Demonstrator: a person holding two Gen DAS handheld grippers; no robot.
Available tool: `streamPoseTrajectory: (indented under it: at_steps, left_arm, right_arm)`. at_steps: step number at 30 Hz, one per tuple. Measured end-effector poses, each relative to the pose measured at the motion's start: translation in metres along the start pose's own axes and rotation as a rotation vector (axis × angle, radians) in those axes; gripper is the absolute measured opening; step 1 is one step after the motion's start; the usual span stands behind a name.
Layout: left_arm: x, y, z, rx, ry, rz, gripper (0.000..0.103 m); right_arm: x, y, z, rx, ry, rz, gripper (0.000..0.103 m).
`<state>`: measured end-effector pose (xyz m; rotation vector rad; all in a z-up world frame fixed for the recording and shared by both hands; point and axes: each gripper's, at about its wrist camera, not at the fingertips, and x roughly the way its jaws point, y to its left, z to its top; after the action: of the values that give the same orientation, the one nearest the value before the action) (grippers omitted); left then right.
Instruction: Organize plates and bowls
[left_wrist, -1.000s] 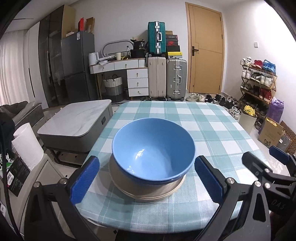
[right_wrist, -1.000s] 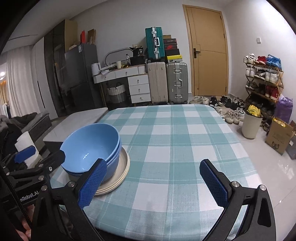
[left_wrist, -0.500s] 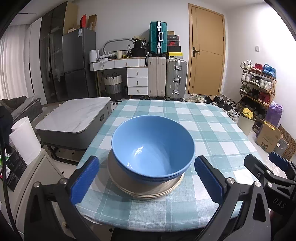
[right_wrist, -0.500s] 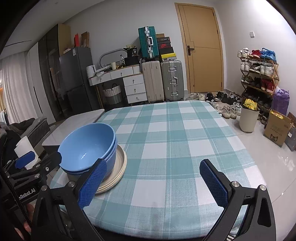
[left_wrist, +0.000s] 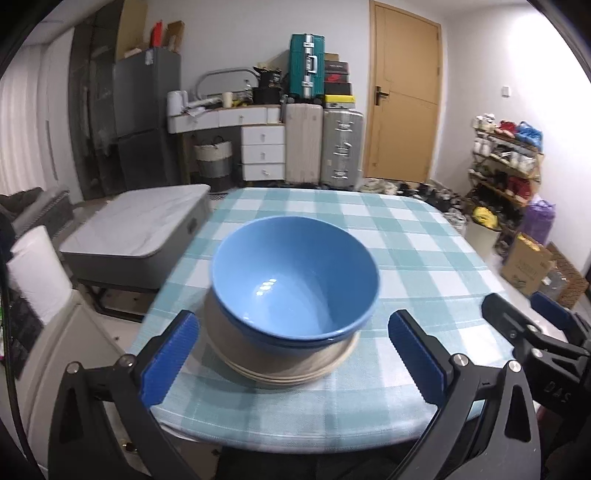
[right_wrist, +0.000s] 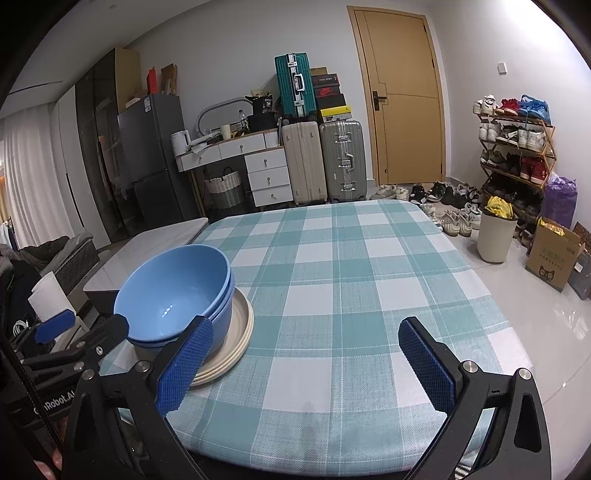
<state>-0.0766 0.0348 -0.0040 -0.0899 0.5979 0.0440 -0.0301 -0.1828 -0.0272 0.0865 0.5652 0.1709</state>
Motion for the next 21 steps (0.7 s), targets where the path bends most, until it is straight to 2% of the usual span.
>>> streamPoseTrajectory:
  at_steps: [2, 6, 10, 21]
  left_arm:
    - [-0.001, 0.0, 0.0, -0.004, 0.0, -0.02, 0.103]
    - [0.0, -0.002, 0.0, 0.006, 0.003, 0.018, 0.103]
    - [0.002, -0.001, -0.002, -0.009, 0.012, -0.039, 0.103]
    - [-0.003, -0.015, -0.003, 0.064, -0.027, -0.013, 0.103]
  right_arm:
    - [0.0, 0.0, 0.0, -0.003, 0.002, -0.002, 0.102]
    - [0.0, -0.001, -0.001, -0.011, 0.002, -0.009, 0.102]
    - [-0.004, -0.003, -0.001, -0.02, -0.007, -0.024, 0.102]
    - [-0.007, -0.008, -0.002, -0.005, -0.015, -0.017, 0.102]
